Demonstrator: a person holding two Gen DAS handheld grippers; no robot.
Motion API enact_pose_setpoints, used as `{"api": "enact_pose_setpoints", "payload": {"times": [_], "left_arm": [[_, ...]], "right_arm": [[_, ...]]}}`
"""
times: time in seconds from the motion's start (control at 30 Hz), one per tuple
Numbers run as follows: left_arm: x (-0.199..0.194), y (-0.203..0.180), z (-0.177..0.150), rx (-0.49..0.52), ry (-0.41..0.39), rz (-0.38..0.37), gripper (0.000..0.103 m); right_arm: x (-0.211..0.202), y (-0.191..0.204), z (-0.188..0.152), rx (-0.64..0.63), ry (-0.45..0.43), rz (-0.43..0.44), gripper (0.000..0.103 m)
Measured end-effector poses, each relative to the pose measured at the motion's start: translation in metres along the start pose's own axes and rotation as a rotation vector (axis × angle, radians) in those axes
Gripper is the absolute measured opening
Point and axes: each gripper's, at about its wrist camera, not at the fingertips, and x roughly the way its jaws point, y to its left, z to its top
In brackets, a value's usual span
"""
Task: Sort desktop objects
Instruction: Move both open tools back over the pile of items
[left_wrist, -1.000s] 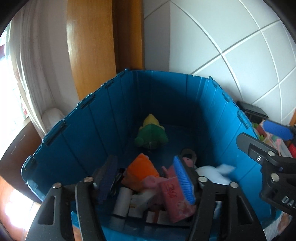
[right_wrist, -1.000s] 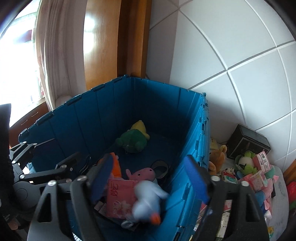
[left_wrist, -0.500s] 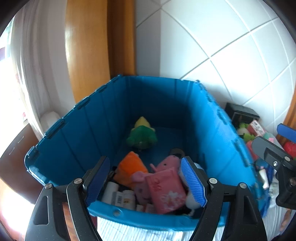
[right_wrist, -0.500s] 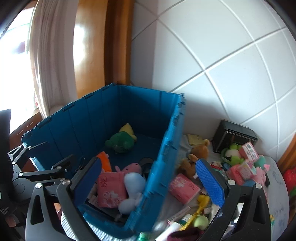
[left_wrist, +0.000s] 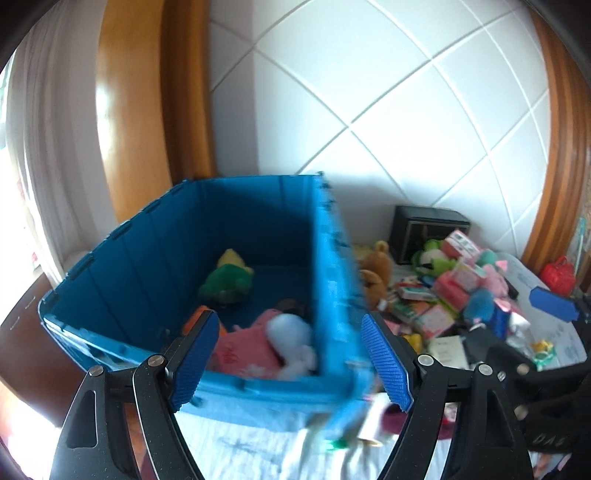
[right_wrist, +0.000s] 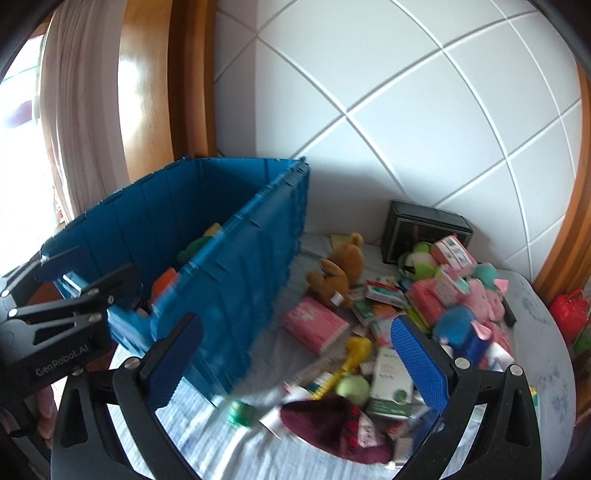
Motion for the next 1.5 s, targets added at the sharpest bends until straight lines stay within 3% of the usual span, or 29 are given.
{"api": "enact_pose_setpoints", "payload": {"times": [0.2,0.43,0.6,0.77,1.17,1.37,1.5], "left_arm": [[-0.018,-0.077,-0.022,0.014,0.018,-0.029,0.08],[-0.009,-0.151,-0.071,0.021,0.138,-0.042,0.08],[0.009,-0.181,-0.101,0.04,0.229,-0.018,0.08],[0.028,-0.196,-0.113,0.059,0.269,-0.017,0.08],[0.083,-0.28,-0.111,0.152,0.302,-0.205,0.08],[0.101,-0.337,-0.121,0.205,0.35,-0.27,0.08],[0.116,-0.38,-0.129,0.188,0.381,-0.262,0.08]], "right_arm": [[-0.031,-0.084,-0.044,0.041,0.014,-0.042,0.103],[-0.041,-0.186,-0.105,0.121,0.096,-0.076,0.103],[-0.032,-0.238,-0.146,0.187,0.18,-0.105,0.103],[-0.026,-0.275,-0.172,0.248,0.225,-0.148,0.103],[-0.029,-0.353,-0.187,0.366,0.272,-0.338,0.103],[-0.027,-0.396,-0.2,0.41,0.295,-0.363,0.103],[-0.015,-0.432,-0.205,0.383,0.315,-0.337,0.103]]}}
